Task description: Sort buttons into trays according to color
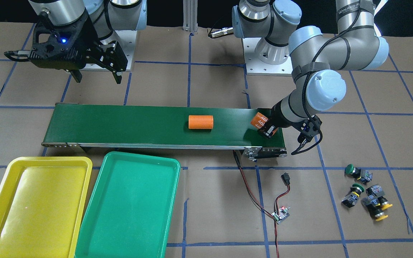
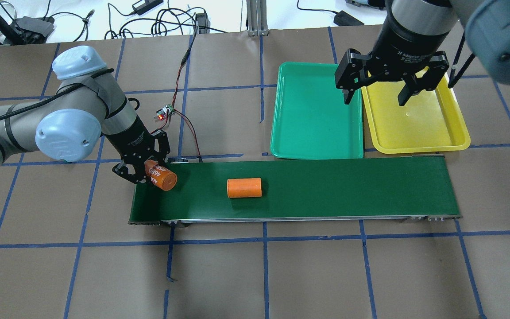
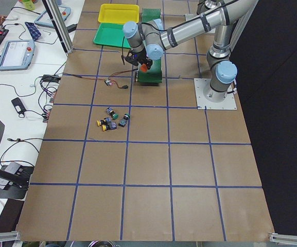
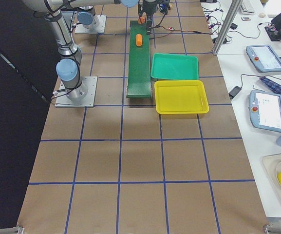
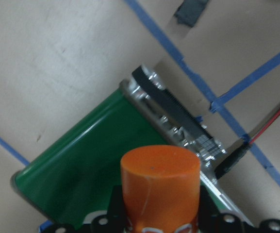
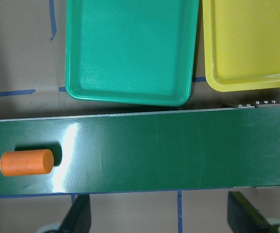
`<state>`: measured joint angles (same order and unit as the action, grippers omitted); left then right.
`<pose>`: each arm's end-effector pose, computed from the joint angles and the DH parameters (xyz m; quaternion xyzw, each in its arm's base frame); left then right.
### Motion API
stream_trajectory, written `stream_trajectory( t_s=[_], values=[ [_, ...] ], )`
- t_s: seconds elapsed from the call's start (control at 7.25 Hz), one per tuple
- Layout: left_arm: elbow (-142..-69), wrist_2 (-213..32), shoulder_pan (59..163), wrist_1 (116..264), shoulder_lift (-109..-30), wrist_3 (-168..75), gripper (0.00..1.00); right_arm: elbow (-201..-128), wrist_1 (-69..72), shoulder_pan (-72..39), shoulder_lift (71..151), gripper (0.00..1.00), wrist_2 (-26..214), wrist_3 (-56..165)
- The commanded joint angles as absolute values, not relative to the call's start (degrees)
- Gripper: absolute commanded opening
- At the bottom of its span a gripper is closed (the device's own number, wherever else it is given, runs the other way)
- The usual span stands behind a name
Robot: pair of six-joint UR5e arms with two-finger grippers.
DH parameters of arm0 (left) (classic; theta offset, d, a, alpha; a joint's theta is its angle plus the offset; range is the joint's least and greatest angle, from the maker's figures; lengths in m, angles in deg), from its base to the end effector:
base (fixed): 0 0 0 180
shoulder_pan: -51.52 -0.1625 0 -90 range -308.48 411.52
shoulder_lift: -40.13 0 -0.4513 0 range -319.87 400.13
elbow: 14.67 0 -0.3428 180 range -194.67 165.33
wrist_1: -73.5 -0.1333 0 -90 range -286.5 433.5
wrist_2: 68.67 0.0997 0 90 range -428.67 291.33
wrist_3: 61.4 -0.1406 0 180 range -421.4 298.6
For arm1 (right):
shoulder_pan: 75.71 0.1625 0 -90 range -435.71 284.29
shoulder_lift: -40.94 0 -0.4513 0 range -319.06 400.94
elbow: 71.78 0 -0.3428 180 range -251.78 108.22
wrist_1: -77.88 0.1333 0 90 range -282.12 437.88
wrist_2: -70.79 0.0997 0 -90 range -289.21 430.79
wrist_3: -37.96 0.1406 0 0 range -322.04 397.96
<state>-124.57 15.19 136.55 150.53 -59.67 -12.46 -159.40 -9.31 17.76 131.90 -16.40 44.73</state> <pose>-0.1105 -0.4411 0.2748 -0.4548 0.8771 0.1545 0.0053 0.1663 -0.4264 0.4942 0.0287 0.9993 -0.0024 0.0248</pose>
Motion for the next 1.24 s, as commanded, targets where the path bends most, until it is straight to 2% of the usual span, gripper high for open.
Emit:
stream_trajectory(
  t_s=[0.0,0.14,0.28,0.69,0.96,1.1],
  values=[
    [-126.4,15.3,136.8,150.2,-59.6,-9.1,0.44,-159.4,-9.3,17.8,131.9,1.00,-16.5,44.7],
    [-126.3,15.3,136.7,150.2,-60.1,-8.1,0.85,-159.4,-9.3,17.8,131.9,1.00,-16.5,44.7],
    [-125.2,15.4,136.5,150.2,-60.2,-8.8,1.00,-159.4,-9.3,17.7,131.9,1.00,-16.5,44.7],
    [-116.1,23.3,133.0,150.7,-61.6,-23.9,1.00,-159.4,-9.3,17.8,131.9,1.00,-16.4,44.8],
    [-111.2,23.4,121.5,148.4,-66.4,-48.7,1.00,-159.4,-9.4,17.8,131.9,1.00,-16.4,44.8],
    [-105.7,23.6,117.9,147.5,-70.6,-60.7,1.00,-159.4,-9.3,17.8,131.9,1.00,-16.4,44.8]
  ],
)
